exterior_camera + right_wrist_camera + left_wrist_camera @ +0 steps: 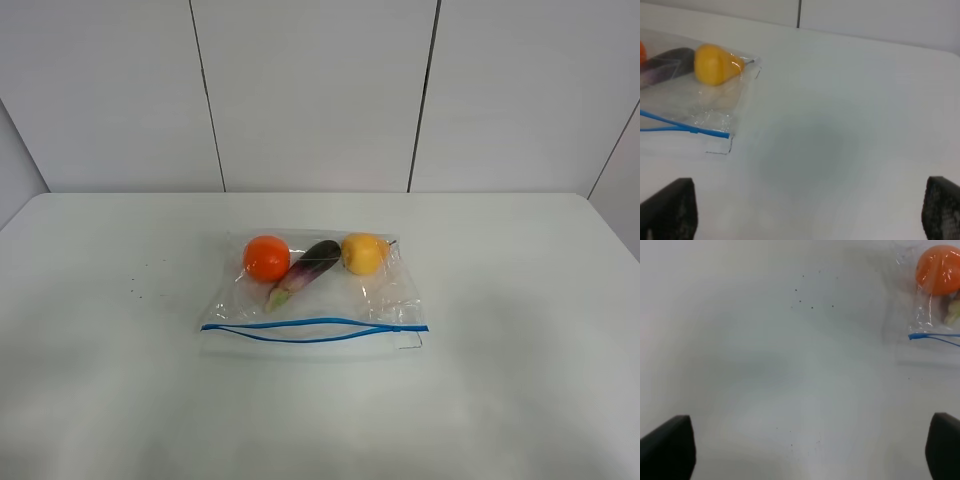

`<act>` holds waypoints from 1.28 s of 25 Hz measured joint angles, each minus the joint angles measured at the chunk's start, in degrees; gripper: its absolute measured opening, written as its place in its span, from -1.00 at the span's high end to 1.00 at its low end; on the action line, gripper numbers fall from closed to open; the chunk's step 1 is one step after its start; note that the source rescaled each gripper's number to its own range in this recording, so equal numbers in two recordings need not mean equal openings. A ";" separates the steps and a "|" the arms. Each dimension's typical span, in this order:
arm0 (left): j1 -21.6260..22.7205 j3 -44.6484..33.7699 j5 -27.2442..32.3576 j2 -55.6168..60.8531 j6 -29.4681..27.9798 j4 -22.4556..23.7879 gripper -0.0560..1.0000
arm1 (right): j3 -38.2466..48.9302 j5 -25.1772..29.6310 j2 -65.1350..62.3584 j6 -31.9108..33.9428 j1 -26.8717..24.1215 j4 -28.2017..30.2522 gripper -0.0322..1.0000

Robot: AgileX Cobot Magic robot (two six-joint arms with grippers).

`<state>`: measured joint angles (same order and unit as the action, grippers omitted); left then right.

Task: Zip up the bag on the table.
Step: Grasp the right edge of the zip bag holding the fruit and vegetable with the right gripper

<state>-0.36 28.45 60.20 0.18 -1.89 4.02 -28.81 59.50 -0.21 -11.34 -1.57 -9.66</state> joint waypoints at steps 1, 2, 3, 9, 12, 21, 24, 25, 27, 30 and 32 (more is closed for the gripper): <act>0.00 0.00 0.00 0.00 0.00 0.00 -1.00 | 0.00 0.00 0.00 0.00 0.00 0.00 -1.00; 0.00 0.00 0.00 0.00 0.00 0.00 -1.00 | 0.00 0.00 0.00 0.00 0.00 0.00 -1.00; 0.00 0.00 0.00 0.00 0.00 0.00 -1.00 | 0.00 0.00 0.00 0.00 0.00 0.00 -1.00; 0.00 0.00 0.00 0.00 0.00 0.00 -1.00 | 0.00 -0.05 0.00 -0.22 0.00 0.00 -1.00; 0.00 0.00 0.00 0.00 0.00 0.00 -1.00 | -0.19 -0.54 1.50 -0.45 0.00 0.00 -1.00; 0.00 0.00 0.00 0.00 0.00 0.00 -1.00 | -2.69 -13.43 28.76 5.54 0.00 0.98 -1.00; 0.00 0.00 0.00 0.00 0.00 0.00 -1.00 | -3.59 -17.56 42.28 4.59 0.00 -2.38 -1.00; 0.00 0.00 0.00 0.00 0.00 0.00 -1.00 | -4.23 -18.57 47.19 3.11 0.00 -4.49 -1.00; 0.00 0.00 0.00 0.00 0.00 0.00 -1.00 | -5.90 -19.43 56.14 -1.45 0.00 -9.59 -1.00; 0.00 0.00 0.00 0.00 0.00 0.00 -1.00 | -9.57 -19.81 70.36 -10.36 0.00 -17.90 -1.00; 0.00 0.00 0.00 0.00 0.00 0.00 -1.00 | -13.15 -19.06 77.90 -16.60 0.00 -23.46 -1.00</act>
<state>-0.36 28.45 60.20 0.18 -1.89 4.02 -41.96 40.44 77.70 -27.94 -1.57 -33.12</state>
